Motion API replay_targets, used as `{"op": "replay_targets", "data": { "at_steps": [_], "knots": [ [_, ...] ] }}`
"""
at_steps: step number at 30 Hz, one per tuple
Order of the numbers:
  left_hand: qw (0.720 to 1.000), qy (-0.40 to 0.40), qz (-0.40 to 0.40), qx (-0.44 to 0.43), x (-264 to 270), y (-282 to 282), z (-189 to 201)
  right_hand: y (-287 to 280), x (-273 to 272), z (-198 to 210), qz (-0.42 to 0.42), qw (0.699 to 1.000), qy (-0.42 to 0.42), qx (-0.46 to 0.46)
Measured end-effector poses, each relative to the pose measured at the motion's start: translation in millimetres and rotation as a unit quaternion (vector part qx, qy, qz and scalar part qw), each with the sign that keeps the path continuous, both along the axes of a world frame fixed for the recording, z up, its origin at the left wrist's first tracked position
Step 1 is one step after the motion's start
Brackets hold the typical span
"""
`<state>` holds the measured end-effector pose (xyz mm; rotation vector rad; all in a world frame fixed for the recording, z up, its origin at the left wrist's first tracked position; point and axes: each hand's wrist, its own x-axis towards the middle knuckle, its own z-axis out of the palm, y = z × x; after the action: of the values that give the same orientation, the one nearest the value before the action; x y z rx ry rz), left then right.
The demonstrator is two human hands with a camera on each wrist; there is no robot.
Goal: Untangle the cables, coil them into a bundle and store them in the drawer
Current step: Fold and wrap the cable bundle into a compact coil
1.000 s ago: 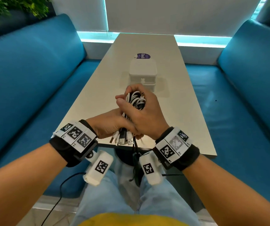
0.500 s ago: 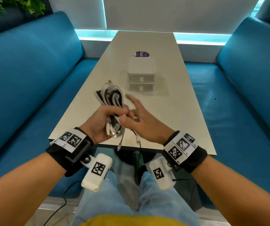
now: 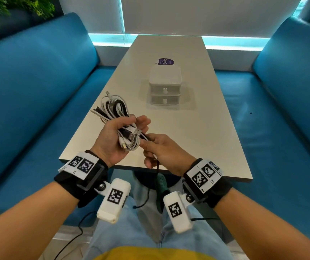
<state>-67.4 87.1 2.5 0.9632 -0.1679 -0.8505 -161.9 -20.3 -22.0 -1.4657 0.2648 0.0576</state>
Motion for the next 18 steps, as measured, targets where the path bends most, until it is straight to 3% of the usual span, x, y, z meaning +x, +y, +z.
{"op": "replay_targets", "data": {
  "at_steps": [3,5,7,9,12,15,18],
  "knots": [
    [0.997,-0.035,0.044,0.051,1,-3,-3,4,-3,4,-0.036,0.999,0.024,-0.031],
    [0.988,-0.063,0.097,0.097,4,-5,-7,4,-7,6,-0.046,0.988,0.019,-0.146],
    [0.976,-0.084,0.141,0.143,4,-7,-10,2,-9,6,-0.034,0.945,-0.008,-0.325],
    [0.963,-0.101,0.167,0.187,2,-9,-11,0,-9,6,-0.017,0.884,-0.039,-0.465],
    [0.952,-0.112,0.166,0.233,4,-10,-10,-3,-6,16,0.011,0.827,-0.057,-0.559],
    [0.961,-0.079,0.081,0.253,13,-5,-7,-17,-4,30,0.027,0.842,-0.082,-0.533],
    [0.968,-0.056,-0.011,0.246,15,1,-3,-28,0,38,0.017,0.894,-0.073,-0.443]
  ]
}}
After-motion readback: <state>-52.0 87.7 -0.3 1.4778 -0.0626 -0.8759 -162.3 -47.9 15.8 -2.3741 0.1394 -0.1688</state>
